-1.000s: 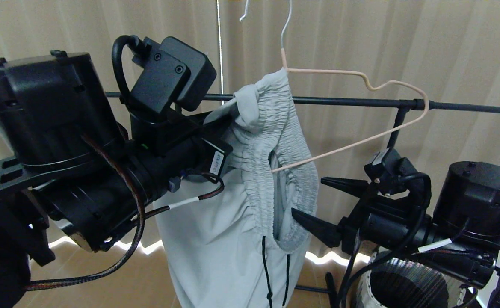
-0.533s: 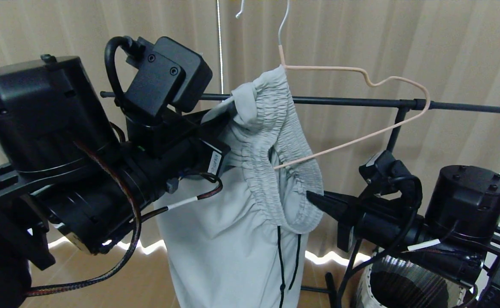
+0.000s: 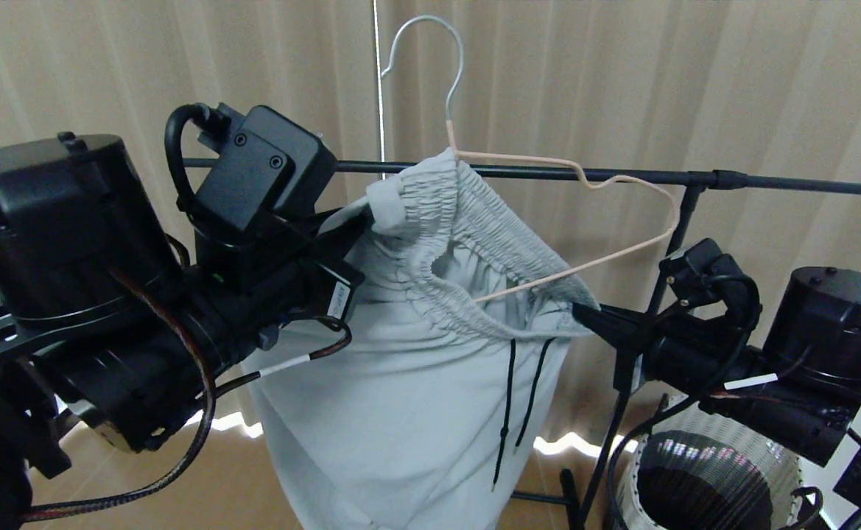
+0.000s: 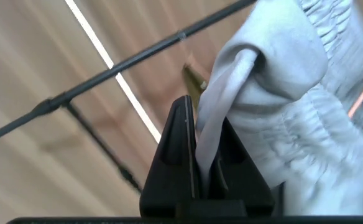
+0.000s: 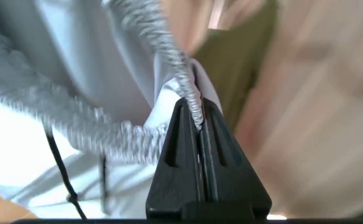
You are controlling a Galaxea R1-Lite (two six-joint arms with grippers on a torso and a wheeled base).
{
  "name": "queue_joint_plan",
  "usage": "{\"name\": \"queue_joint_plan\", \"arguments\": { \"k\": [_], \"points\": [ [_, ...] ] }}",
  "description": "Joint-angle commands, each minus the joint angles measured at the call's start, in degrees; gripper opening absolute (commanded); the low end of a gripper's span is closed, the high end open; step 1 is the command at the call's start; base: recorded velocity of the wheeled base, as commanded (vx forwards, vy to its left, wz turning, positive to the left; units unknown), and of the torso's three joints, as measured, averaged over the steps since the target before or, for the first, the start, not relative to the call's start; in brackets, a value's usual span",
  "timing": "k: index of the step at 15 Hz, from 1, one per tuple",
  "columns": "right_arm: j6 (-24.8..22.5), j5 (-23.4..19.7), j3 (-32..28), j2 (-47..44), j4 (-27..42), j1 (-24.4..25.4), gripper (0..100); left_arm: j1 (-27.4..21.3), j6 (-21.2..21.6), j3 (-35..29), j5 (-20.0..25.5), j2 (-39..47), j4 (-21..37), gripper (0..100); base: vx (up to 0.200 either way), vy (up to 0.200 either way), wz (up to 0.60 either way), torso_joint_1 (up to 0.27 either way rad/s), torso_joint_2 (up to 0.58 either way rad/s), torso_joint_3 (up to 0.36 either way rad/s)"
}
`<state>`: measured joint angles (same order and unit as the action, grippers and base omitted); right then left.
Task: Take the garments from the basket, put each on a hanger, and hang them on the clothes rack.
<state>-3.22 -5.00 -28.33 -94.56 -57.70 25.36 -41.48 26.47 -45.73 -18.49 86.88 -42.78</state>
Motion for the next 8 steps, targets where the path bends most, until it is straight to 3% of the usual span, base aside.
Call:
{"name": "queue_joint_plan", "arguments": {
  "k": [1,4,8],
  "points": [
    [0.0,0.0,-0.6,0.3,-0.1,-2.3,0,1.2,0.5,2.1,-0.1,-1.5,0.0,0,0.0,0.0,0.0,0.0,0.0,0.0],
    [-0.1,0.0,-1.6,0.2,-0.2,-6.4,0,3.2,1.4,5.6,-0.1,-2.9,0.0,0,0.0,0.0,0.0,0.0,0.0,0.0],
    [-0.1,0.0,-1.8,0.3,-0.2,-8.7,0,4.8,6.8,10.1,0.1,-4.4,0.0,0,0.0,0.0,0.0,0.0,0.0,0.0]
  ]
}}
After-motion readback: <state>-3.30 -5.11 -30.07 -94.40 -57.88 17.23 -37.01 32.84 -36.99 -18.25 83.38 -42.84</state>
